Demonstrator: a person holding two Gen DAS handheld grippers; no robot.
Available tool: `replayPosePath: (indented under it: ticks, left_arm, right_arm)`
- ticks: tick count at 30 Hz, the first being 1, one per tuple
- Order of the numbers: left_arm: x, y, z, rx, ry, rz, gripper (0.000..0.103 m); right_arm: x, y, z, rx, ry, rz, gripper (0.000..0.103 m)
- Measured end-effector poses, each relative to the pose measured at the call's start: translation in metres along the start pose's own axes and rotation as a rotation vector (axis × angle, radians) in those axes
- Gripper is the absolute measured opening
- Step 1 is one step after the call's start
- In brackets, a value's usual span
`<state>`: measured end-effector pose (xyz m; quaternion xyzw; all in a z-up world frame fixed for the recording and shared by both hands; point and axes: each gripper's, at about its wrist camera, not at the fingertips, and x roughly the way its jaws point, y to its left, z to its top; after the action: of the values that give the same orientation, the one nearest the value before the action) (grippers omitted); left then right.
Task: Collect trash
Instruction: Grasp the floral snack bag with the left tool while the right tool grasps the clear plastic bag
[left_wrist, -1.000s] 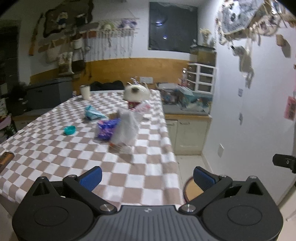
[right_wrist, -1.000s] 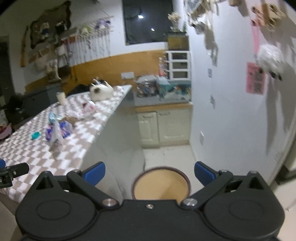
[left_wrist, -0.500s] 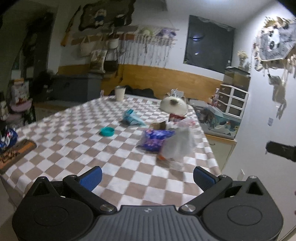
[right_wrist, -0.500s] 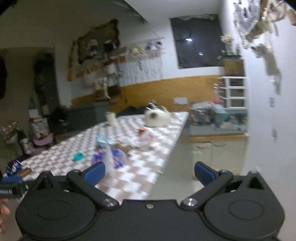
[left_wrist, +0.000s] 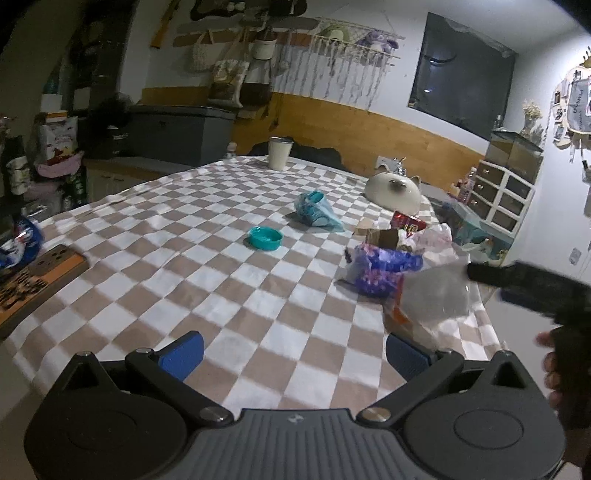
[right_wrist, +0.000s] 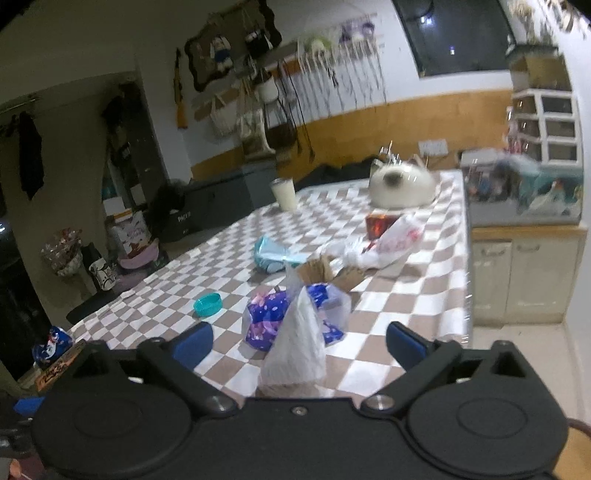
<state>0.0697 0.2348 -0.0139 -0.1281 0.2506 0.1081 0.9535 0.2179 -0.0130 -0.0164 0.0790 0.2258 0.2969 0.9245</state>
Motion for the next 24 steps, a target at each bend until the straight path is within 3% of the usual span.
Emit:
replayPosePath:
  ticks: [2,4,6,8,16,20,24]
  left_arm:
    - [0.013,0.002,0.007,-0.008,0.002,-0.047,0.103]
    - [0.027,0.002,0.014,-0.021,0.015,-0.087,0.103]
    - [0.044,-0.001,0.023,-0.025,0.032,-0.11,0.103]
    - [0.061,-0.007,0.03,-0.022,0.044,-0.133,0.103]
    - [0.139,-0.03,0.058,-0.041,0.089,-0.294,0.103]
    - [0.181,-0.026,0.063,-0.129,0.084,-0.374,0.103]
    - [0.211,-0.022,0.063,-0.228,0.131,-0.429,0.101]
  right_arm:
    - [0.02,-0.002,-0.002,0.016,0.029,0.015,0.08]
    - [0.035,-0.004,-0.003,0.041,0.057,0.02,0.066]
    - [0.046,-0.008,-0.006,0.069,0.087,0.041,0.044]
    - [0.05,-0.011,-0.008,0.086,0.097,0.042,0.034]
    - [0.04,-0.017,-0.003,0.087,0.092,0.063,0.026]
    - [0.036,-0.018,-0.002,0.057,0.099,0.072,0.024]
    - [0.033,-0.019,-0.002,0.049,0.104,0.088,0.023]
